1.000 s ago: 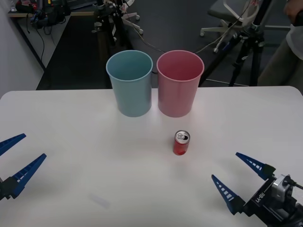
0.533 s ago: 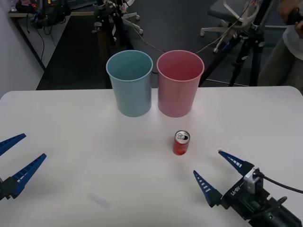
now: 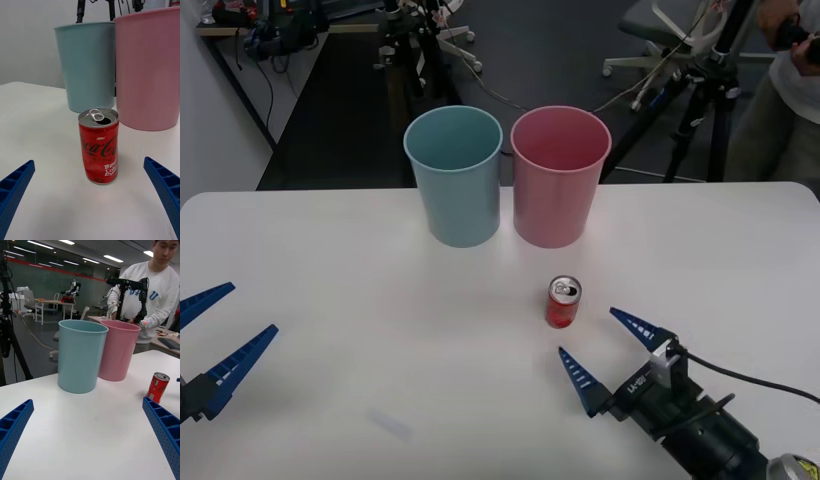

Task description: Grasp the object on the table and drop it into the matching bin: aluminum can to the light blue bin, PET bottle to the pink bin.

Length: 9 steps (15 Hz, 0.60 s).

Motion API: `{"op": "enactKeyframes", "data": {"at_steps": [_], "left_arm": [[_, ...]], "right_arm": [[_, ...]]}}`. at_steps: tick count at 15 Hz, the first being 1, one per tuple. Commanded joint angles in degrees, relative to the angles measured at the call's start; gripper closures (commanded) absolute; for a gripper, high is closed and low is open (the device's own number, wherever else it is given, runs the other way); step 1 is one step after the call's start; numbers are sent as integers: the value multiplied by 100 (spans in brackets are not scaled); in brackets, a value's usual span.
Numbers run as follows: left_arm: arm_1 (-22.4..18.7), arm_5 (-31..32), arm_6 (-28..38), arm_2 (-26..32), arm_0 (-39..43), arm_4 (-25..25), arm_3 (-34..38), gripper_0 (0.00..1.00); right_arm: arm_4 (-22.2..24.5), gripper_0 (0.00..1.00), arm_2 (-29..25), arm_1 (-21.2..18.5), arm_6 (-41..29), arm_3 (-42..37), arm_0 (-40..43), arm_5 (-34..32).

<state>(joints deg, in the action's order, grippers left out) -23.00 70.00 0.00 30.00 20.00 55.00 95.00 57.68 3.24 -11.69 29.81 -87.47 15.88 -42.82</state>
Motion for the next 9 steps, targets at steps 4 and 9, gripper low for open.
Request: {"op": "enactKeyframes", "data": {"at_steps": [4,9], "left_arm": [[0,0,0,0,0,0,0,0],[0,0,0,0,0,0,0,0]], "right_arm": [[165,0,-86,343,350,652,-630,2],[226,0,-78,466,544,1144,-1052,143]]}}
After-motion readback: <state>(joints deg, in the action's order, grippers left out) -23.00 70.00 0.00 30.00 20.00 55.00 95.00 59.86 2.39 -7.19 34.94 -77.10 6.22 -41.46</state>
